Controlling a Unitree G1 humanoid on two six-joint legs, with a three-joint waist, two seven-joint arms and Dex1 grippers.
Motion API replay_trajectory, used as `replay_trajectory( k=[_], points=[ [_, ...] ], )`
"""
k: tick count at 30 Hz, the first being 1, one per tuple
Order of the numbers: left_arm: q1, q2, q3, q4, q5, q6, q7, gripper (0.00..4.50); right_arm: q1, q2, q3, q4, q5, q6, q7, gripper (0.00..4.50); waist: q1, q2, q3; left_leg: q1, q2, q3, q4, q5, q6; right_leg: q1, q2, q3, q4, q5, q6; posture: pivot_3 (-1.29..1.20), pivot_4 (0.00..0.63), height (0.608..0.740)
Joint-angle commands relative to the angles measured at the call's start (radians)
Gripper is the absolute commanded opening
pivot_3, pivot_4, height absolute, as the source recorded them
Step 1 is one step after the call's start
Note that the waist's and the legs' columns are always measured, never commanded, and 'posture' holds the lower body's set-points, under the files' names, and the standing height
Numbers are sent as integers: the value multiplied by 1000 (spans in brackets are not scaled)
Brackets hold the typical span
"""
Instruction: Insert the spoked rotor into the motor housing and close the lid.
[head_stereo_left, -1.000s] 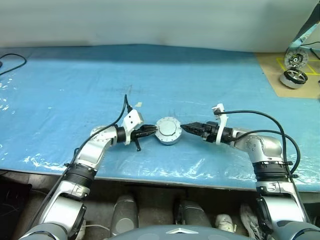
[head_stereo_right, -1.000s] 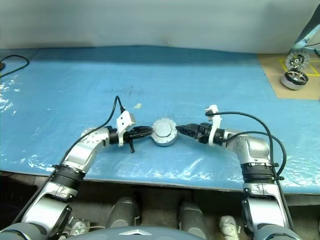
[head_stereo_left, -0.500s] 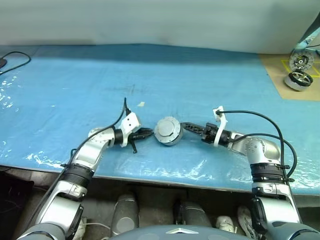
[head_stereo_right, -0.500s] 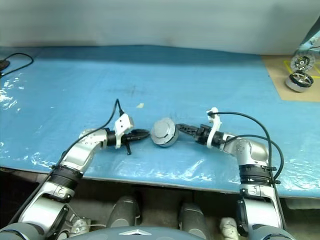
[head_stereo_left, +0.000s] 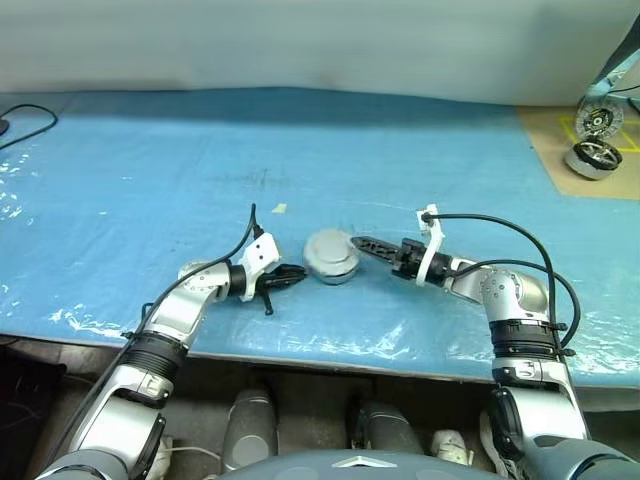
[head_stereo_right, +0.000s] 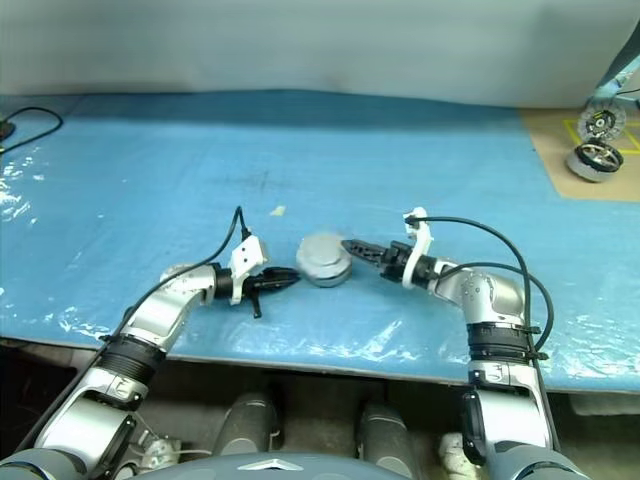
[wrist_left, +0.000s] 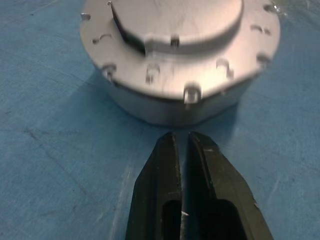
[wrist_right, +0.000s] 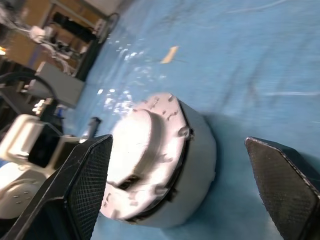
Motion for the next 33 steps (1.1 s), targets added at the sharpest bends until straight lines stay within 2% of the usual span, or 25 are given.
replay_trajectory(
  k=[1,6,10,12,13,16,19,25,33],
  points=[
    [11,17,12,-13,3,4,0,368,11,-63,56,63,-110,-126,7,4471,0,0,0,0,0,0,0,0,0,0,0,0,0,0,0,0,150,740],
    [3,31,38,-11,-14,10,-1,368,-16,-117,9,147,-107,-207,27,4471,2,0,0,3,0,0,2,0,0,3,0,0,0,-2,-3,0,150,740],
    [-16,26,77,-25,-58,32,-8,368,-15,-113,7,100,-97,-237,36,4471,0,0,0,2,0,0,4,0,0,3,0,0,0,-2,-3,0,150,740],
    [-36,23,106,-42,-96,62,-15,368,-15,-92,5,6,-69,-256,44,4471,0,0,0,1,1,0,4,0,0,2,0,0,1,-2,-3,0,150,740],
    [-46,21,119,-46,-113,73,-17,368,-15,-82,19,-53,-68,-265,41,4471,0,0,0,0,1,0,4,0,0,1,0,0,1,-2,-3,0,150,740],
    [-60,17,147,-67,-162,111,-32,368,15,-72,193,-237,-208,-400,44,4471,-2,0,1,-4,1,0,5,0,1,-5,1,1,6,0,0,0,150,740],
    [-35,23,156,-129,-206,136,-64,368,8,-74,276,-292,-272,-457,55,4471,-3,0,1,-5,3,0,5,0,0,-6,3,0,6,0,0,0,150,740],
    [18,41,165,-236,-256,165,-91,368,-26,-84,342,-246,-337,-530,98,4471,-2,0,1,-10,1,0,6,0,0,-9,1,0,6,0,1,0,150,740],
    [37,47,154,-245,-226,142,-72,368,-31,-75,368,-167,-384,-581,135,4471,-4,0,1,-10,2,0,11,0,0,-9,1,0,10,0,0,0,150,740]
  ],
)
